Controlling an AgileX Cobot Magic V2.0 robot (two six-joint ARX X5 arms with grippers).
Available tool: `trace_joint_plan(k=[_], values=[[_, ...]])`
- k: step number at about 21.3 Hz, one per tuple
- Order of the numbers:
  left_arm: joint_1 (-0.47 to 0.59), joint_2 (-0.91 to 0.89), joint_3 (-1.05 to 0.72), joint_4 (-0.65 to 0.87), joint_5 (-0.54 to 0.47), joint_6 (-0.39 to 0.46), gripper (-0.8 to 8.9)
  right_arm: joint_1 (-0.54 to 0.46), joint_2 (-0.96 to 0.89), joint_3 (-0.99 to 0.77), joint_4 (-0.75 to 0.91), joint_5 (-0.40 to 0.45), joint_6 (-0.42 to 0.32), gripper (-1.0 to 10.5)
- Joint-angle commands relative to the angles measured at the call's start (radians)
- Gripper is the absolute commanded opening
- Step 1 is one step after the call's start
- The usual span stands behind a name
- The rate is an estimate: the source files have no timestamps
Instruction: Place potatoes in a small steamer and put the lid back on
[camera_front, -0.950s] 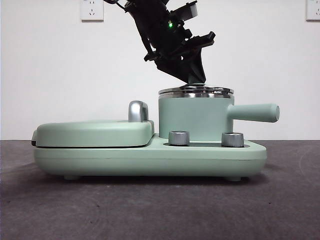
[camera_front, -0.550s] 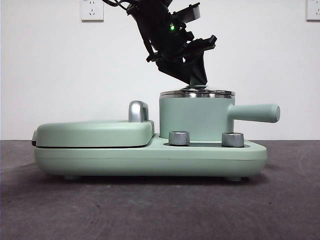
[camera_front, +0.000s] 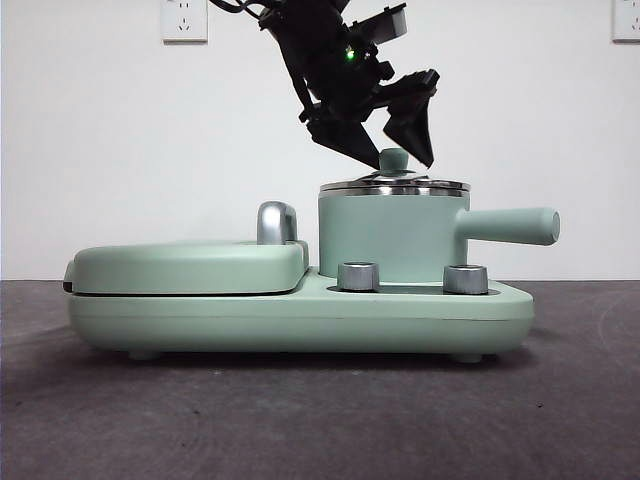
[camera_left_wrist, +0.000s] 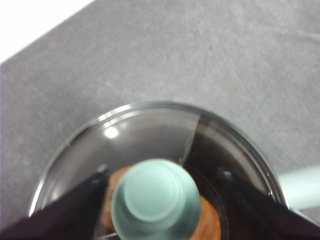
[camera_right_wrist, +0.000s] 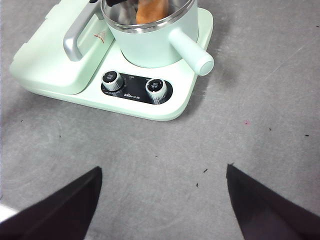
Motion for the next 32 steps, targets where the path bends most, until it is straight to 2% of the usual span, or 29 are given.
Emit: trace_joint_plan(k=[1, 3, 6, 8, 11, 13, 18, 22, 28, 32], values=[[-0.009, 0.008, 0.061, -0.018, 0.004, -0.006, 4.93, 0.006, 0.005, 0.007, 0.006, 0.0, 0.01, 3.9], [-0.009, -0.02, 0.085, -0.055, 0.004, -0.047, 5.38, 0.006, 0.005, 0.007, 0.006, 0.0, 0.01, 3.9], [0.001, -0.094, 0.102, -0.205, 0.004, -0.06, 5.37, 0.006, 0.005, 0.007, 0.006, -0.001, 0.01, 3.9], [0.016, -0.159, 0.102, -0.331, 0.004, -0.083, 5.36, 0.006, 0.005, 0.007, 0.006, -0.006, 0.01, 3.9], [0.025, -0.258, 0.102, -0.579, 0.004, -0.136, 5.35, 0.006, 0.006, 0.007, 0.008, -0.05, 0.003, 3.9], [0.029, -0.333, 0.1, -0.684, 0.005, -0.164, 5.35, 0.006, 0.006, 0.007, 0.02, -0.088, 0.002, 3.9], [0.029, -0.553, 0.022, -0.75, 0.005, -0.188, 5.35, 0.006, 0.006, 0.007, 0.03, -0.163, 0.002, 3.9], [0.029, -0.819, -0.245, -0.758, 0.005, -0.2, 5.35, 0.006, 0.006, 0.007, 0.03, -0.187, 0.002, 3.9], [0.03, -1.127, -0.56, -0.663, 0.003, -0.259, 5.3, 0.006, 0.006, 0.007, 0.051, -0.187, -0.008, 3.9], [0.03, -1.337, -0.776, -0.558, 0.002, -0.324, 5.3, 0.006, 0.006, 0.007, 0.082, -0.187, -0.058, 3.9]])
